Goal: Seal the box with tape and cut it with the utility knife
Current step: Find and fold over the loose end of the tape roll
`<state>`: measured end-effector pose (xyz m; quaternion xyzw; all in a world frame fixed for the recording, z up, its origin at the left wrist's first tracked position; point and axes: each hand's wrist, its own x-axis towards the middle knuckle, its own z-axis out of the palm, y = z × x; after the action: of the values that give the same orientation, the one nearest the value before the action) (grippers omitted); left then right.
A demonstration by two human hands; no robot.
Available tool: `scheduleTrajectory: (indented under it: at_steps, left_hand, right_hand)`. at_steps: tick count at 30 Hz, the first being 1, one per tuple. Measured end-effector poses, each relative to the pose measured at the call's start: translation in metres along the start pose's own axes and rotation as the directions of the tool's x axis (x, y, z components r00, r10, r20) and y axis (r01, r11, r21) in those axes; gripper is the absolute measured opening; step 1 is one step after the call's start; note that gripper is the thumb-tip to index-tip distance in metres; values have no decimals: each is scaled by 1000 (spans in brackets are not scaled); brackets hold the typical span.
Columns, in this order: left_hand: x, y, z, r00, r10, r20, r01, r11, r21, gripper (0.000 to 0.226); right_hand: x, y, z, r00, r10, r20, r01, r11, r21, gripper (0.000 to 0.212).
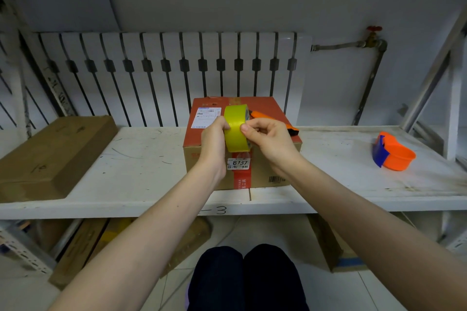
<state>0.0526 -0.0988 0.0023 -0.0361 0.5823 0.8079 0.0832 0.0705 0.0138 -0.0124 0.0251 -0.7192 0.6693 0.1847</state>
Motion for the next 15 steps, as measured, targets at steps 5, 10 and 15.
scheduleTrajectory:
  at_steps: [5,10,15]
  left_hand:
    - [-1,5,-1,999,34,15,-34,999,-14,26]
    - [-1,5,1,1000,25,4,-25,999,-21,16]
    - [0,-2,2,998,32,-46,-33,999,-3,15]
  right_hand:
    - [1,0,-1,997,-54,49,56,998,-38,19]
    - [2,2,0,997,-69,46,71,996,-50,18]
    - [-3,6,0,998,-57,38,59,997,-49,16]
